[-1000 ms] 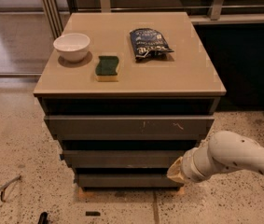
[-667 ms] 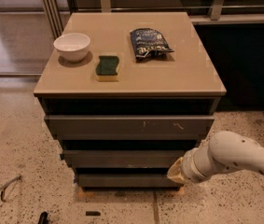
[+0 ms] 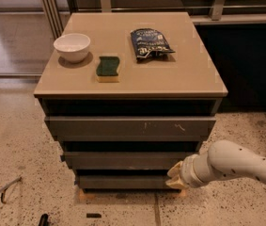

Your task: Open middle drawer

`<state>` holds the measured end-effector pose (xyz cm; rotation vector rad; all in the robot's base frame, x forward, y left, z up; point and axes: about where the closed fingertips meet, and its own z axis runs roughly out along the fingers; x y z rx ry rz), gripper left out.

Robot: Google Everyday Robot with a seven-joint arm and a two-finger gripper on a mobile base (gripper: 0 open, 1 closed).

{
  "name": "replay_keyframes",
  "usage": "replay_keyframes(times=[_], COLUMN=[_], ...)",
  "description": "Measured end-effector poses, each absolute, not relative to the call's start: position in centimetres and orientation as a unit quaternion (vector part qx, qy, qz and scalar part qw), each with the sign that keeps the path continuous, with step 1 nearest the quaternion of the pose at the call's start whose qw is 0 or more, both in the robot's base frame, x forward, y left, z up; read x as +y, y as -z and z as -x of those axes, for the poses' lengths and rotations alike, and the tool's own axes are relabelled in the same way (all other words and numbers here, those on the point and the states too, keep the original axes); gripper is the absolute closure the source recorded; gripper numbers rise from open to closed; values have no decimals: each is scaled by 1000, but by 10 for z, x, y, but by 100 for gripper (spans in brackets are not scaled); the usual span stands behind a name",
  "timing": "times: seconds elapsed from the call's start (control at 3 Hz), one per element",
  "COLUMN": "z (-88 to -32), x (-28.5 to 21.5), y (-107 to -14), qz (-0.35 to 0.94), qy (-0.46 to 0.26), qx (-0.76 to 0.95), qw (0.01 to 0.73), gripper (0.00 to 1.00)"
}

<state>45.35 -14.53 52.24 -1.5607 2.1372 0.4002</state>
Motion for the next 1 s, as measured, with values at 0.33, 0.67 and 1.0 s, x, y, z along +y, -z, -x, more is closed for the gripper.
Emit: replay_keyframes(times=[0.33, 0.67, 1.0], z=[-466, -482, -505], x=[-140, -132, -117], y=[-501, -482, -460], qz=[562, 561, 566], qy=[-159, -170, -183], qx=[776, 772, 764], qw=[239, 245, 250], gripper=[3, 0, 0])
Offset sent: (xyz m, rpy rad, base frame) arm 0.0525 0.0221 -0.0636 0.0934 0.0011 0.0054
